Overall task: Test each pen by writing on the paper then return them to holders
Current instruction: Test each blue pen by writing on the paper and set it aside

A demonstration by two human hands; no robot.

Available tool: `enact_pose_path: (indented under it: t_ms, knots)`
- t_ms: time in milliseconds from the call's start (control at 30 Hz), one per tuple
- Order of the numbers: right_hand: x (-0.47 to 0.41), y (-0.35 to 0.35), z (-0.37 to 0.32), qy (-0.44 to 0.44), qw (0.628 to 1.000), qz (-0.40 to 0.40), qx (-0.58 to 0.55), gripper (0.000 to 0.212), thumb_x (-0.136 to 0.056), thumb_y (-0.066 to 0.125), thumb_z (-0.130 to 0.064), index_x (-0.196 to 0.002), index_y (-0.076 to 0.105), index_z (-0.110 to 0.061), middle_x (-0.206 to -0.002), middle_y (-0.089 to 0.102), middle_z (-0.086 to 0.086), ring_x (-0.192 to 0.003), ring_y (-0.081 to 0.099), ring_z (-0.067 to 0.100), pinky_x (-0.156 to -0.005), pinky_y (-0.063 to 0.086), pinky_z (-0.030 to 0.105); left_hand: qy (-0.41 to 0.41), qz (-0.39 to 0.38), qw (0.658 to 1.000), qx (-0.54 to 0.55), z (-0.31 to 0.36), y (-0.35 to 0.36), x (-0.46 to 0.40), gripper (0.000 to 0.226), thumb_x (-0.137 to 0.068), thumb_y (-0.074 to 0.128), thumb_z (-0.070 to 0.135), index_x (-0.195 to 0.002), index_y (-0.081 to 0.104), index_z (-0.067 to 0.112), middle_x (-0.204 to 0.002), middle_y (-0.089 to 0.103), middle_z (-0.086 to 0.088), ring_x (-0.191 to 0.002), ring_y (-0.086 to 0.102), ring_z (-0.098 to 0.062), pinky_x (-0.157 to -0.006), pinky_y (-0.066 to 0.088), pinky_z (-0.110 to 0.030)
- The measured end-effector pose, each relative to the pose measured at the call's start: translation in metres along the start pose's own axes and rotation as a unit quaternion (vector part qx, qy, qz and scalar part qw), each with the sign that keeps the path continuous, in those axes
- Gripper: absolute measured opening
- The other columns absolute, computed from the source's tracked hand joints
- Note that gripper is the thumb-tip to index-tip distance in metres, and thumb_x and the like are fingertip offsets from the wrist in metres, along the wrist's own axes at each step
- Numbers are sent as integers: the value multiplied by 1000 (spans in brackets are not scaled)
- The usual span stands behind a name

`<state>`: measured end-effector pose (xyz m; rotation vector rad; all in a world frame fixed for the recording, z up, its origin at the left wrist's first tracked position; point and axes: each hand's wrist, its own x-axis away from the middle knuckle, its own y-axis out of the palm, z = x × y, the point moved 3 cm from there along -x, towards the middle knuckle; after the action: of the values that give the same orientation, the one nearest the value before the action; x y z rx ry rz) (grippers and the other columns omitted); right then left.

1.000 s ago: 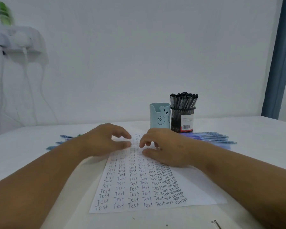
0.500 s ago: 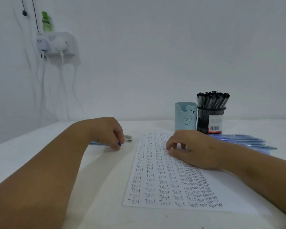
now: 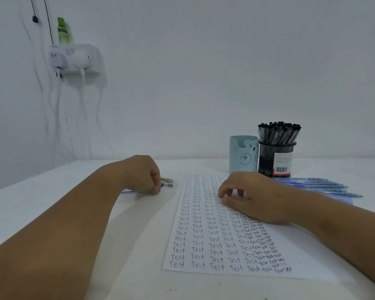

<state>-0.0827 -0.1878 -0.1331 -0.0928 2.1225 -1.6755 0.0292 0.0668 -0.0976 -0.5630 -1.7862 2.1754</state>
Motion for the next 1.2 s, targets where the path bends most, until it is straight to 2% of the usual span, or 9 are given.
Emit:
enact_pose_path:
  t_ms: [167,267,367,500,600,767,1000,1133,1200]
  knots:
    - [1,0,0,3,1000,1,-5,20,-98,56,-48,-112,66,-38,-105,58,-20,-95,52,-4,-80,39,10,28,79,986,145,18,-12,2,15,-93,59,16,-84,68,25,-90,73,10,-81,62,-10,-69,45,-21]
    - [0,0,0,2,1000,7,-2,20,-98,57,-48,-111,67,-37,-104,58,-20,-93,52,-6,-79,38,10,50,149,929,335,36,-19,5,13,-102,46,15,-94,56,18,-79,74,4,-71,62,-13,-69,46,-31]
    - [0,0,0,2,1000,7,-3,20,-98,57,-48,-111,67,-36,-104,58,-21,-92,51,-9,-78,37,9,64,165,808,562,47,-19,4,17,-107,38,16,-94,48,19,-69,55,1,-59,58,-18,-67,50,-34]
    - [0,0,1,2,1000,7,-6,20,-98,57,-48,-112,67,-37,-105,58,-20,-95,50,-9,-78,36,8,25,90,618,781,57,-9,1,23,-101,40,19,-78,44,20,-65,39,1,-48,30,-14,-50,26,-24]
    - [0,0,2,7,1000,8,-7,22,-98,56,-49,-114,65,-38,-105,58,-21,-95,51,-7,-78,36,10,5,81,538,839,57,-7,1,25,-94,38,26,-70,40,21,-57,31,3,-45,20,-12,-48,17,-22]
    - [-1,0,4,14,1000,21,-5,26,-96,58,-50,-121,60,-41,-105,58,-23,-92,53,-5,-74,37,13,-7,117,482,868,59,-2,5,12,-65,35,12,-66,29,22,-53,22,5,-40,15,-12,-43,13,-20]
    - [0,-16,-10,-23,983,164,-82,30,-91,61,-54,-111,72,-35,-84,61,-16,-76,54,6,-66,42,16,19,78,411,908,80,12,6,9,-68,36,11,-73,43,13,-57,28,0,-47,27,-16,-51,28,-25]
    - [-2,-15,-12,-38,986,163,-12,22,-90,69,-48,-103,76,-32,-77,56,-14,-70,49,1,-60,31,14,31,37,402,914,99,16,11,12,-72,36,11,-81,45,10,-59,34,-4,-51,40,-20,-60,38,-29]
    - [-3,-15,-8,-34,985,167,11,15,-91,71,-39,-97,78,-27,-75,57,-13,-67,48,2,-62,31,16,35,29,426,903,103,18,14,14,-83,34,11,-89,47,8,-62,47,-10,-61,55,-29,-72,49,-37]
